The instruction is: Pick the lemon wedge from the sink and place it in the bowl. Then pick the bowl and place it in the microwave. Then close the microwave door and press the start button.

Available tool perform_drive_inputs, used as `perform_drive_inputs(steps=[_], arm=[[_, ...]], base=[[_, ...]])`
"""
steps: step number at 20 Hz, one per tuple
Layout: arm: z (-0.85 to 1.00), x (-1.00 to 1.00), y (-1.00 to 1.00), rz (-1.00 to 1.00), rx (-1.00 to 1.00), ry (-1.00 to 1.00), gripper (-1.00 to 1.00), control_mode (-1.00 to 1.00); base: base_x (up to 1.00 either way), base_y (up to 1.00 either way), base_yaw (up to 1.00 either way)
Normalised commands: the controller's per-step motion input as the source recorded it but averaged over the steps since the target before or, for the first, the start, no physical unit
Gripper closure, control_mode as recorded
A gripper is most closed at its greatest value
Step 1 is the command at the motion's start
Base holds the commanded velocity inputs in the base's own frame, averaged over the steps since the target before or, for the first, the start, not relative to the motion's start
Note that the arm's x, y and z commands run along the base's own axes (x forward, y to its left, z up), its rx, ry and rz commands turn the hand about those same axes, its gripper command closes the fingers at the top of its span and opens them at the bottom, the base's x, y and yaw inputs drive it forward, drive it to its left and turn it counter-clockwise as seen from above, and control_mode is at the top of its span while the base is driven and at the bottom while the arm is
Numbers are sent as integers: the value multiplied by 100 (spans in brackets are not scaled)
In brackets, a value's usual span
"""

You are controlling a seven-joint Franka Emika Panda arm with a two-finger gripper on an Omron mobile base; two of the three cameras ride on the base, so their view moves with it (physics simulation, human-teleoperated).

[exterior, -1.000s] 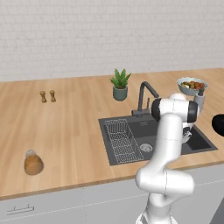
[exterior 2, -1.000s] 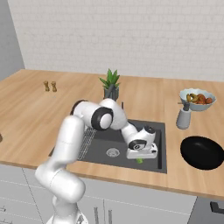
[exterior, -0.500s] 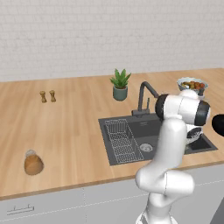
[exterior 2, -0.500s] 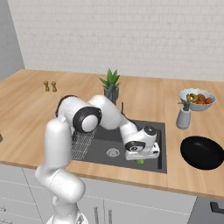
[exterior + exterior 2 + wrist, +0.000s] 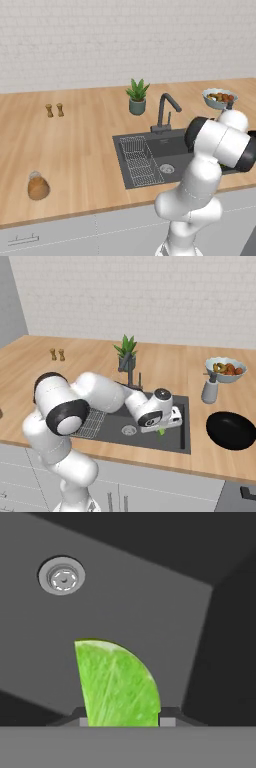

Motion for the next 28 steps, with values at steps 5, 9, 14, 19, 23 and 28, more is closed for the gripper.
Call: perform_drive_inputs(steps=[5, 9, 14, 19, 23, 28], arm=[[100, -30, -21, -1, 0, 0, 100, -100], [100, -21, -45, -5, 0, 0, 100, -100], [96, -20, -58, -7, 0, 0, 100, -100], [32, -7, -58, -9, 0, 0, 100, -100], [-7, 0, -71, -7, 0, 0, 100, -100], [-23, 0, -68, -5, 0, 0, 100, -100]], base=[[0, 0, 0], [0, 0, 0], [0, 0, 0], [0, 0, 0], [0, 0, 0], [0, 0, 0]])
